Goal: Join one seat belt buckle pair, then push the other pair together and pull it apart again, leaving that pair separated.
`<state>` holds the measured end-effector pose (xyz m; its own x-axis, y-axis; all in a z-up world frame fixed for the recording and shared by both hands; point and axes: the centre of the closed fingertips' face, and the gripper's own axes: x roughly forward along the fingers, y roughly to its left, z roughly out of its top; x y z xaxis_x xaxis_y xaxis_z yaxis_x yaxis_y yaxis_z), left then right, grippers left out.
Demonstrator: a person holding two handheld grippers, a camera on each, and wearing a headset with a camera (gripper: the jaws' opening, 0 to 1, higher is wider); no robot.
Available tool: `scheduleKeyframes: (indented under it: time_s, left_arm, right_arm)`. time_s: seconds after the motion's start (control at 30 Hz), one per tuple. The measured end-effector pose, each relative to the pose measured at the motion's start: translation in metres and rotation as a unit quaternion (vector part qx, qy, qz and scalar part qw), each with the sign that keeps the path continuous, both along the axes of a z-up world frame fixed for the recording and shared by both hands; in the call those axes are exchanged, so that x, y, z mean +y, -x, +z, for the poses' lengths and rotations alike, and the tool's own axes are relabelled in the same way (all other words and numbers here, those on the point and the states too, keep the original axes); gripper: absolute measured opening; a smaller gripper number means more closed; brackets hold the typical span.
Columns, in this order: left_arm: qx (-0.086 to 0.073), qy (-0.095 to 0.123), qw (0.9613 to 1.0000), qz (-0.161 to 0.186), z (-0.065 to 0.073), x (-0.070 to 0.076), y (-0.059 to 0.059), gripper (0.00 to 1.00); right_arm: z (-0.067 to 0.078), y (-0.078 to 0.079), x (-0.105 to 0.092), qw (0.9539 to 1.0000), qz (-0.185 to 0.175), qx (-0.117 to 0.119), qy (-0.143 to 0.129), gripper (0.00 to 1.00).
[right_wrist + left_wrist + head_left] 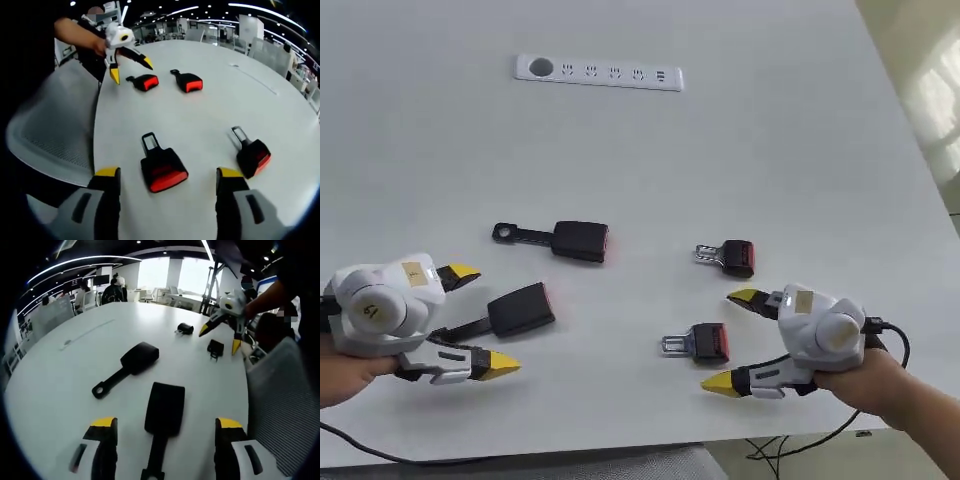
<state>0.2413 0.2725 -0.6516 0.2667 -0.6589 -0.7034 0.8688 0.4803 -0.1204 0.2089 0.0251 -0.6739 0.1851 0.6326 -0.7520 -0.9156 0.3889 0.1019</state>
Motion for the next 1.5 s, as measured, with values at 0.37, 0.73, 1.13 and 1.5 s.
scheduleKeyframes:
  time_s: [0.37,0.73,1.13,1.5]
  left_arm:
    - [0.017,-0.017,0.9992,-0.032,-0.017,-0.008,0.002,0.71]
    - [-0.013,-0.035,0.9972,-0.065,-0.022,-0.005,-0.002,0.54]
    - [-0.031,-0.085,0.9831,-0.159,-0.019,-0.004,-0.001,0.34]
    - [-0.027,-0.109,0.9617,-0.250,-0.019,-0.006,0.005,0.33]
  right_arm:
    - [-0.006,0.001,0.004,0.9989,0.044,0.006,0.015,0.70]
    - [-0.005,0.004,0.003,0.9975,0.068,0.006,0.021,0.58]
    - [-0.006,0.002,0.001,0.9957,0.083,-0.019,0.036,0.37]
    - [-0.004,0.002,0.002,0.9972,0.072,-0.010,0.015,0.35]
